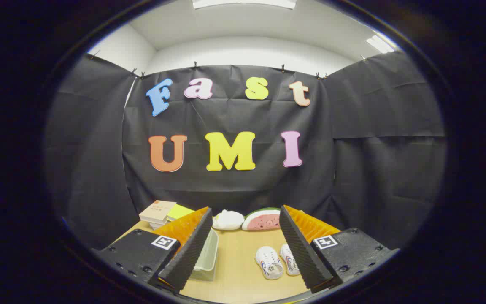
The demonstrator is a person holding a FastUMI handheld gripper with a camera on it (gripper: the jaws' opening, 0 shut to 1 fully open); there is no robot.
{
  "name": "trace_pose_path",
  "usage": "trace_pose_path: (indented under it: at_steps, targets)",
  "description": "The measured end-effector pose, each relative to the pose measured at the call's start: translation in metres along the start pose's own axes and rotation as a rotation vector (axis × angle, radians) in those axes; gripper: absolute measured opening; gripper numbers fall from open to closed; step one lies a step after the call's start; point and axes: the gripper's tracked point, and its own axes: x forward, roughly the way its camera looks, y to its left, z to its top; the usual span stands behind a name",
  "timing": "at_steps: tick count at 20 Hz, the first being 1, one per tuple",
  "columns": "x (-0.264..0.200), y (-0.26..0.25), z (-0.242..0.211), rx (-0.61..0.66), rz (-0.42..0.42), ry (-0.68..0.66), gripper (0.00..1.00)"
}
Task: Open the storage box then place both shoes into the box .Put the left shoe in first, then the right shoe, with the right side of both shoes facing outward in a uniform manner.
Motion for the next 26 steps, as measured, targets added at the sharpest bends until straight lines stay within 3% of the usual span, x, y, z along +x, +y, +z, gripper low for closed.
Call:
trace_pose_path:
  at_steps: [15,20,26]
  targets:
    - [-0.003,-0.013,-0.015,-0.012,-0.069,0.027,1.00]
    - [0.010,-0.019,-0.036,-0.097,-0.108,0.107,1.00]
    - [0.056,-0.020,-0.066,-0.077,-0.019,0.214,1.00]
